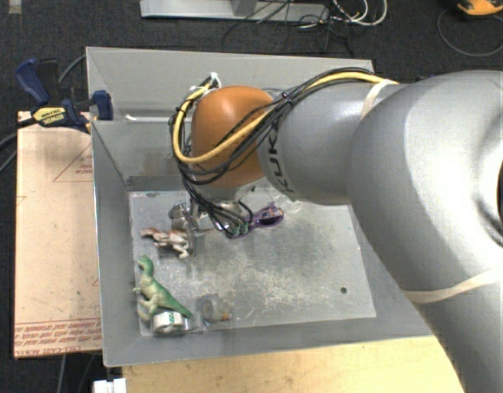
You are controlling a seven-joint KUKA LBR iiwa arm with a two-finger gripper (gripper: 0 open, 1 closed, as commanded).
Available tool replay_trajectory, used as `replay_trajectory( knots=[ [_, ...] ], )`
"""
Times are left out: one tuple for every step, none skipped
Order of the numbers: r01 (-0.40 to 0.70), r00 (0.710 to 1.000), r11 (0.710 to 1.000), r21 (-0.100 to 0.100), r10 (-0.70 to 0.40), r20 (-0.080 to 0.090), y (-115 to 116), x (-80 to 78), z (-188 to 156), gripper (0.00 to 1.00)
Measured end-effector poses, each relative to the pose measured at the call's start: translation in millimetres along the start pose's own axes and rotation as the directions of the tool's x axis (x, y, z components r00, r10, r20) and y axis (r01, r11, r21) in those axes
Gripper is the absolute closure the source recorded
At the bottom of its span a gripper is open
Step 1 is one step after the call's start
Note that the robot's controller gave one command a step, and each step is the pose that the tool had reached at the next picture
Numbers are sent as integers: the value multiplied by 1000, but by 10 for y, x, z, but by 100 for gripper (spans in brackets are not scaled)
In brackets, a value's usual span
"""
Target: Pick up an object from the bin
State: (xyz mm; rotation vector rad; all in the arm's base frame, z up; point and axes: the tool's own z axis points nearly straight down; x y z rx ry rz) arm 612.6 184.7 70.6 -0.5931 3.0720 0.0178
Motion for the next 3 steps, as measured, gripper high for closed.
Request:
replay_trajectory(
  knots=[
    [29, 1000, 1000, 0, -29, -2, -75, -4, 2, 100],
    [24, 1000, 1000, -1, -24, 3, -41, -30, 0, 100],
    [-28, 1000, 1000, -1, 28, 2, 17, 12, -1337, 100]
  ],
)
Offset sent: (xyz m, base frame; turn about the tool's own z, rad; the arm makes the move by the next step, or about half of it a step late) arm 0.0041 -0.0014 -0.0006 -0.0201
